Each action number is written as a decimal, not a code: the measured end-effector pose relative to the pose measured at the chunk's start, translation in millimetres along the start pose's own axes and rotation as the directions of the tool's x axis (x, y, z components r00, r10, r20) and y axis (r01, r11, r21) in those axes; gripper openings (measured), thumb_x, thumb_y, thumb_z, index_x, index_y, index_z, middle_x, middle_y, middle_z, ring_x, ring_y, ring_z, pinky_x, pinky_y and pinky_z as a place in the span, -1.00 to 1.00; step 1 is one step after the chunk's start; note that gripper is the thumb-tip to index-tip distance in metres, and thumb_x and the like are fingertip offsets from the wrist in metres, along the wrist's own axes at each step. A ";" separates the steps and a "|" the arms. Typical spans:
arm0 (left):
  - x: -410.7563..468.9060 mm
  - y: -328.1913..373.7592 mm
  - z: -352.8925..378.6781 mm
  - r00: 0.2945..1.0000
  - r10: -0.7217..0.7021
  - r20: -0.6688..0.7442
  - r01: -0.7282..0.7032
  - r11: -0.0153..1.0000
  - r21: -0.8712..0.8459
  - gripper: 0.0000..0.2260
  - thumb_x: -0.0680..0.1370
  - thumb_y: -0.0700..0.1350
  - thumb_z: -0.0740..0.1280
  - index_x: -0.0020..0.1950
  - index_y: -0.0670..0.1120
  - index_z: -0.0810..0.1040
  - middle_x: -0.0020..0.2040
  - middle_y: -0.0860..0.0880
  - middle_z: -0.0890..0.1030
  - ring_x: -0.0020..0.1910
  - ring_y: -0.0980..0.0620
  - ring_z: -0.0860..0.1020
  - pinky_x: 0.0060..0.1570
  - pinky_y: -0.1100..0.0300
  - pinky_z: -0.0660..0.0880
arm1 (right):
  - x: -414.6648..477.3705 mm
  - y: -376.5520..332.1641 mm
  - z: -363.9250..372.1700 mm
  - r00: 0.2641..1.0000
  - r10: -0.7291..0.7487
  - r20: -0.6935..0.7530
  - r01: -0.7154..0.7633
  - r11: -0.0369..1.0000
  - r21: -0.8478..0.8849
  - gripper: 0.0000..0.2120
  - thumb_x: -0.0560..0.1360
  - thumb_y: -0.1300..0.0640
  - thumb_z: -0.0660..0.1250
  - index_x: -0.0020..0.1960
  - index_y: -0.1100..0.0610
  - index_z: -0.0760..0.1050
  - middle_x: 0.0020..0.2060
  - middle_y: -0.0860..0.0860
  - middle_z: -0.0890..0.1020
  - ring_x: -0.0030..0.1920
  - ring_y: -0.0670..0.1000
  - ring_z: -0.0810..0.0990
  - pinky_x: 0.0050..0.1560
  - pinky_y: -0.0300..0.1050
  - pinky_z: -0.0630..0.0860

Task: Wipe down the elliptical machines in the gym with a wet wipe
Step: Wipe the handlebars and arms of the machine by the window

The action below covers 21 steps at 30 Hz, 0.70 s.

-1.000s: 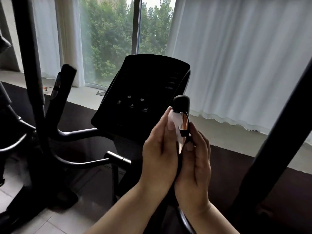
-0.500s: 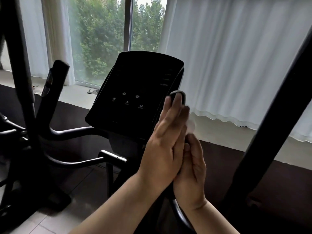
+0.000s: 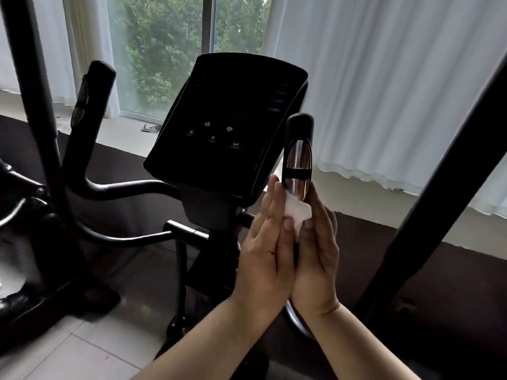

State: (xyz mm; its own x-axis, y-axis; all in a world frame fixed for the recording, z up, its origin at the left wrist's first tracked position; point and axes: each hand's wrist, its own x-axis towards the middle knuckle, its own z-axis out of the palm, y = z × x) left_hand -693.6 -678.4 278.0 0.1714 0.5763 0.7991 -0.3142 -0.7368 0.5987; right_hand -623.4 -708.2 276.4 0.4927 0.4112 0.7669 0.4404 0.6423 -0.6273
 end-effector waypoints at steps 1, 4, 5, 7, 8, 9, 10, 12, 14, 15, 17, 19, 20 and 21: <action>-11.3 0.3 -0.1 0.998 -0.055 -0.015 0.055 0.997 -0.048 -0.59 0.73 -0.16 0.13 0.59 -0.17 0.24 0.55 -0.01 0.38 0.55 0.07 0.33 0.44 0.32 0.33 | -1.0 0.2 -1.5 1.000 0.001 0.016 0.000 0.999 -0.032 -0.59 0.69 0.12 0.13 0.52 0.17 0.33 0.26 0.09 0.47 0.31 -0.02 0.49 0.35 -0.09 0.43; -46.0 -0.4 0.2 0.984 -0.172 -0.053 0.161 0.973 -0.165 -0.62 0.71 -0.22 0.21 0.55 -0.08 0.37 0.50 0.07 0.47 0.50 0.07 0.40 0.41 0.29 0.37 | -3.4 -2.1 -3.7 0.999 -0.003 0.037 0.006 0.996 -0.087 -0.56 0.66 0.34 0.07 0.52 0.18 0.24 0.22 0.16 0.45 0.22 -0.24 0.48 0.26 -0.34 0.41; -54.6 -1.5 0.4 0.980 -0.185 -0.070 0.170 0.970 -0.175 -0.62 0.71 -0.21 0.21 0.53 -0.04 0.38 0.50 0.06 0.46 0.51 0.05 0.40 0.43 0.24 0.37 | -4.7 -0.1 -3.8 0.999 -0.003 0.040 0.006 0.997 -0.082 -0.55 0.66 0.34 0.06 0.53 0.19 0.24 0.25 0.16 0.44 0.20 -0.24 0.49 0.24 -0.35 0.41; -66.0 -5.0 0.3 0.971 -0.223 -0.090 0.202 0.959 -0.200 -0.62 0.69 -0.20 0.19 0.52 -0.02 0.41 0.49 0.06 0.48 0.49 0.02 0.43 0.42 0.17 0.41 | -7.0 0.8 -0.8 0.998 0.043 0.039 -0.043 0.999 -0.014 -0.54 0.68 0.24 0.08 0.57 0.06 0.28 0.26 0.19 0.46 0.06 -0.08 0.59 0.15 -0.18 0.53; -69.8 -7.3 0.4 0.962 -0.256 -0.094 0.230 0.948 -0.220 -0.62 0.70 -0.21 0.19 0.51 -0.03 0.45 0.45 0.07 0.52 0.46 0.02 0.47 0.38 0.17 0.45 | -8.2 1.8 -0.1 0.997 0.070 0.035 -0.070 0.998 0.003 -0.55 0.70 0.13 0.10 0.58 -0.03 0.28 0.24 0.21 0.47 -0.02 0.02 0.60 0.09 0.00 0.58; -73.2 -8.8 0.7 0.950 -0.296 -0.101 0.265 0.934 -0.239 -0.63 0.69 -0.21 0.19 0.49 -0.01 0.48 0.41 0.09 0.56 0.42 0.04 0.51 0.34 0.20 0.47 | -8.8 3.5 0.2 0.996 0.083 0.025 -0.083 0.997 -0.004 -0.55 0.70 0.04 0.11 0.58 -0.04 0.27 0.23 0.19 0.50 0.03 0.06 0.59 0.17 0.14 0.54; -76.2 -8.8 0.8 0.936 -0.336 -0.106 0.299 0.918 -0.262 -0.62 0.68 -0.21 0.19 0.46 0.05 0.52 0.37 0.10 0.59 0.39 0.06 0.54 0.31 0.22 0.48 | -9.3 3.8 0.2 0.997 0.081 0.012 -0.080 0.996 -0.034 -0.54 0.69 0.01 0.10 0.58 0.03 0.27 0.26 0.15 0.51 0.19 0.03 0.56 0.33 0.15 0.45; -79.0 -8.3 0.9 0.912 -0.392 -0.120 0.351 0.897 -0.267 -0.59 0.67 -0.20 0.17 0.36 0.22 0.56 0.31 0.09 0.63 0.35 0.07 0.56 0.30 0.21 0.50 | -9.5 2.0 -0.6 0.999 0.043 0.030 -0.042 0.998 -0.054 -0.54 0.69 0.10 0.06 0.57 0.12 0.24 0.42 0.06 0.46 0.48 0.02 0.39 0.53 0.10 0.25; -77.3 -12.4 2.0 0.884 -0.454 -0.113 0.419 0.876 -0.238 -0.65 0.71 -0.18 0.16 0.29 0.18 0.61 0.21 0.05 0.67 0.26 0.06 0.61 0.26 0.11 0.54 | -9.1 0.5 -2.5 0.997 0.028 0.068 -0.026 0.999 -0.025 -0.56 0.70 0.15 0.03 0.57 0.07 0.22 0.51 0.10 0.39 0.55 0.14 0.30 0.57 0.21 0.18; -76.5 -17.9 3.0 0.869 -0.486 -0.091 0.455 0.857 -0.241 -0.69 0.72 -0.18 0.15 0.25 0.10 0.64 0.12 0.04 0.70 0.18 0.05 0.64 0.20 0.09 0.56 | -9.0 1.9 -3.1 0.996 0.033 0.078 -0.032 0.999 -0.019 -0.55 0.70 0.13 0.03 0.58 0.02 0.23 0.51 0.13 0.39 0.52 0.25 0.31 0.54 0.31 0.18; -74.8 -26.3 3.5 0.867 -0.496 -0.055 0.474 0.853 -0.216 -0.73 0.73 -0.22 0.15 0.17 -0.04 0.65 -0.04 0.07 0.69 0.01 0.06 0.65 0.06 0.10 0.54 | -8.3 4.2 -3.6 0.993 0.074 0.096 -0.073 0.997 -0.015 -0.56 0.71 0.04 0.05 0.57 -0.11 0.25 0.44 0.16 0.43 0.32 0.37 0.41 0.45 0.42 0.22; -76.1 -34.3 3.1 0.872 -0.487 -0.050 0.477 0.868 -0.135 -0.75 0.72 -0.24 0.15 0.18 -0.19 0.63 -0.06 0.06 0.66 -0.01 -0.06 0.65 0.06 0.11 0.58 | -8.5 6.6 -3.6 0.987 0.123 0.100 -0.125 0.992 0.012 -0.57 0.70 -0.02 0.07 0.56 -0.18 0.27 0.31 0.13 0.40 0.24 0.21 0.30 0.37 0.41 0.21; -76.1 -38.9 2.2 0.864 -0.501 -0.050 0.495 0.863 -0.104 -0.76 0.72 -0.25 0.16 0.19 -0.25 0.62 -0.05 -0.01 0.67 0.03 -0.15 0.63 0.10 0.07 0.60 | -8.0 6.7 -4.0 0.986 0.133 0.101 -0.135 0.991 0.016 -0.57 0.70 -0.02 0.06 0.56 -0.18 0.28 0.29 0.12 0.38 0.25 0.19 0.24 0.34 0.41 0.22; -75.2 -45.0 1.1 0.854 -0.518 -0.044 0.514 0.855 -0.072 -0.77 0.71 -0.26 0.18 0.21 -0.27 0.61 -0.01 -0.10 0.67 0.08 -0.22 0.60 0.14 -0.03 0.61 | -7.7 6.0 -4.1 0.985 0.135 0.104 -0.139 0.990 0.032 -0.57 0.71 0.00 0.06 0.57 -0.15 0.28 0.30 0.13 0.40 0.26 0.18 0.24 0.33 0.38 0.22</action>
State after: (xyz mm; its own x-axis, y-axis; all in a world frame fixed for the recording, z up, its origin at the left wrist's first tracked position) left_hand -691.3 -689.0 191.0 0.2677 0.8894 0.3705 -0.2479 -0.3080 0.9185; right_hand -621.5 -710.1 266.2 0.4671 0.5591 0.6850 0.3432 0.5994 -0.7232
